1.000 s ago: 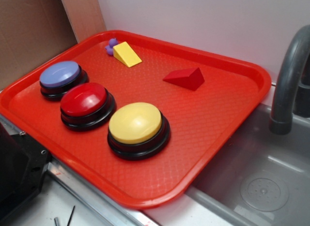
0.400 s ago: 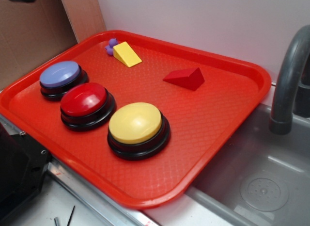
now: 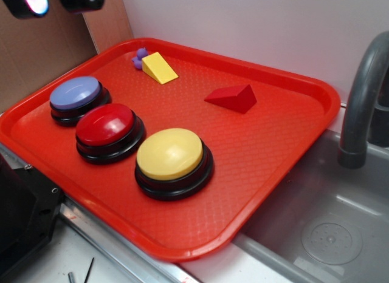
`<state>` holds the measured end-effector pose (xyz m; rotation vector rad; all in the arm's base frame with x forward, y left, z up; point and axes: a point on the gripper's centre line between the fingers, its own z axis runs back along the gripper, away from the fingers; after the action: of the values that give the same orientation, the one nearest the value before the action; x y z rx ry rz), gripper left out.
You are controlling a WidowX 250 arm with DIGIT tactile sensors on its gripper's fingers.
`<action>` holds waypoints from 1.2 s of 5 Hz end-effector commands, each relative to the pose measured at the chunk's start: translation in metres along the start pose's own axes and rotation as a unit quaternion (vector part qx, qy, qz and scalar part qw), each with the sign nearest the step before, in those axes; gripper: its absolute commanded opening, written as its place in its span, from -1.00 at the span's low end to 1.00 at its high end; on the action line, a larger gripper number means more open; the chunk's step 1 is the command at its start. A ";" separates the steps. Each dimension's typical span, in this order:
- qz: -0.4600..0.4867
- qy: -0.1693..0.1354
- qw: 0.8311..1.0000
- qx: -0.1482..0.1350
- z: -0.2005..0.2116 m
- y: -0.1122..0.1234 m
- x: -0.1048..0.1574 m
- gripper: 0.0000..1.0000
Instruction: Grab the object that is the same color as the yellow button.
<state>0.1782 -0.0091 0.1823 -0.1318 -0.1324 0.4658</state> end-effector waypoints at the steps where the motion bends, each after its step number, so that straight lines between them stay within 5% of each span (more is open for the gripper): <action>1: 0.109 -0.064 0.992 0.004 -0.030 -0.009 0.042 1.00; 2: 0.162 -0.093 0.982 0.013 -0.045 -0.007 0.060 1.00; 4: 0.314 -0.144 0.937 0.045 -0.084 -0.003 0.105 1.00; 6: 0.367 -0.170 0.911 0.085 -0.113 0.007 0.140 1.00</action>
<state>0.3129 0.0379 0.0633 0.1206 -0.3335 1.2381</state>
